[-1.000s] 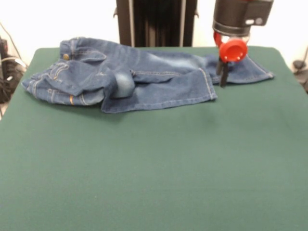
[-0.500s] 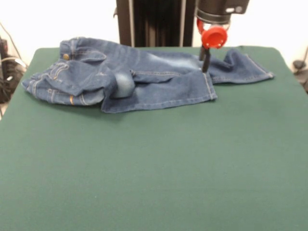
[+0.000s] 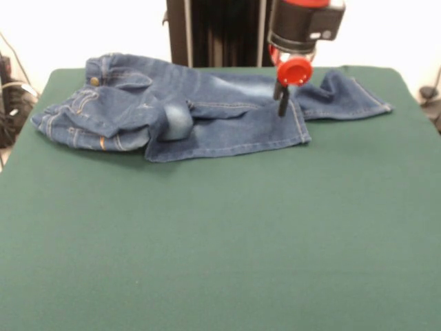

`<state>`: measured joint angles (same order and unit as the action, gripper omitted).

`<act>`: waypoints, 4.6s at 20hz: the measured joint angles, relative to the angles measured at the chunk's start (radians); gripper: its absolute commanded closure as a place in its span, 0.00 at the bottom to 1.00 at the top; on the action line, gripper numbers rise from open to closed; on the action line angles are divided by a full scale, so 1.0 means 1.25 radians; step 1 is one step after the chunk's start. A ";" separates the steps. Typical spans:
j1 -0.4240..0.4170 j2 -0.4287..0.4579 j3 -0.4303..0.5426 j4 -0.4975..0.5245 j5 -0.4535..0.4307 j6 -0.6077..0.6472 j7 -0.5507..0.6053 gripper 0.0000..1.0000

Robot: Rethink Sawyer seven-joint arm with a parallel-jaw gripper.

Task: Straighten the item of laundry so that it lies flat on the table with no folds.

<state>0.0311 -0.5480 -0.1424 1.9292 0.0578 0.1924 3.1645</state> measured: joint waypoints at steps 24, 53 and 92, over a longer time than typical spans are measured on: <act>-0.006 0.008 0.008 0.047 0.000 -0.053 0.000 0.00; -0.002 0.119 -0.024 -0.115 0.004 -0.023 0.000 0.00; 0.037 0.060 -0.006 -0.127 0.164 -0.028 0.000 1.00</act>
<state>0.0779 -0.4724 -0.1499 1.7703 0.2622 0.1571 3.1645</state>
